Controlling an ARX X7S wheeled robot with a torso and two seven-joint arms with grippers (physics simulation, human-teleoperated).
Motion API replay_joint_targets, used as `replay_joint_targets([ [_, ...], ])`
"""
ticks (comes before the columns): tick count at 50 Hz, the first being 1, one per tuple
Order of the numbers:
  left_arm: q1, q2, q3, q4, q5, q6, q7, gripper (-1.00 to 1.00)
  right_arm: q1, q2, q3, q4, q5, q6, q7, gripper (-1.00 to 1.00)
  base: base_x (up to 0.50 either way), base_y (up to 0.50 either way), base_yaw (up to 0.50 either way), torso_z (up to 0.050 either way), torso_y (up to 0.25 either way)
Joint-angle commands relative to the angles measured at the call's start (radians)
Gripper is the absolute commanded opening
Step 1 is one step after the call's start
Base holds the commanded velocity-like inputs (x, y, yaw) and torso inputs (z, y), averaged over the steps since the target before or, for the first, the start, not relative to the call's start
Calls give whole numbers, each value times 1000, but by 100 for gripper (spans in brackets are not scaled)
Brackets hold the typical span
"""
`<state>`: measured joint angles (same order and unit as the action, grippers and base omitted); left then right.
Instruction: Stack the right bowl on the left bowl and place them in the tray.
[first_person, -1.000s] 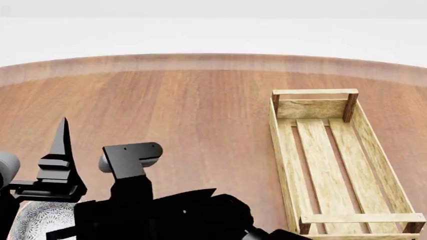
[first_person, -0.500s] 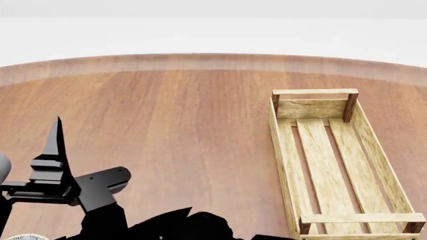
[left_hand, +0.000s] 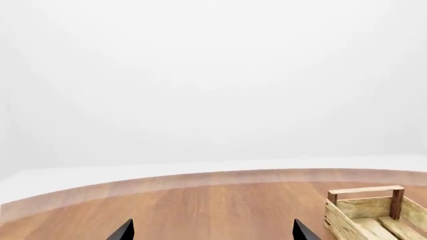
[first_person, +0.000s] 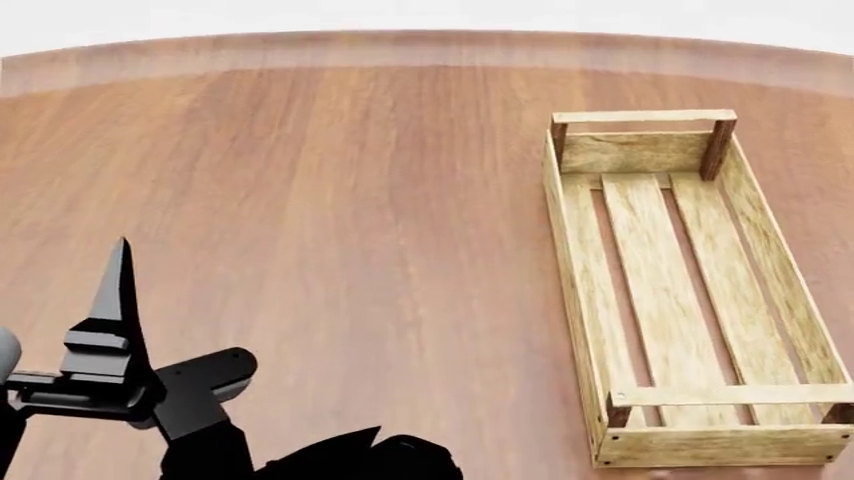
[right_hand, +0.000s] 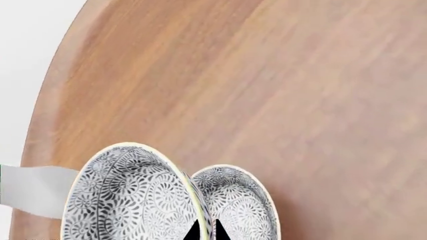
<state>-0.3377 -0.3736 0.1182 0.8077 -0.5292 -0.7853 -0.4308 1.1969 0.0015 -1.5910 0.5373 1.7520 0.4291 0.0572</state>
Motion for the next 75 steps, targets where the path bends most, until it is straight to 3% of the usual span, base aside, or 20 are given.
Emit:
replay_joint_targets([
  [1, 10, -6, 5, 3, -2, 22, 9, 100, 2, -1, 12, 2, -1, -5, -9, -100, 0, 0, 0, 0, -250],
  [22, 12, -7, 1, 7, -28, 39, 17, 100, 6, -1, 10, 12, 10, -23, -20, -100, 0, 0, 0, 0, -222],
  [23, 13, -8, 2, 9, -25, 41, 17, 100, 4, -1, 11, 5, -3, -31, -17, 100, 0, 0, 0, 0, 0],
  [40, 24, -15, -1, 4, -31, 55, 16, 100, -10, -1, 12, 9, -15, -28, 11, 100, 0, 0, 0, 0, 0],
  [64, 30, -16, 1, -15, -37, 83, 21, 100, -12, -1, 16, 1, -77, -180, 12, 100, 0, 0, 0, 0, 0],
  [75, 26, -17, 4, -9, -43, 82, 15, 100, -17, -1, 13, 26, -54, -119, 8, 100, 0, 0, 0, 0, 0],
])
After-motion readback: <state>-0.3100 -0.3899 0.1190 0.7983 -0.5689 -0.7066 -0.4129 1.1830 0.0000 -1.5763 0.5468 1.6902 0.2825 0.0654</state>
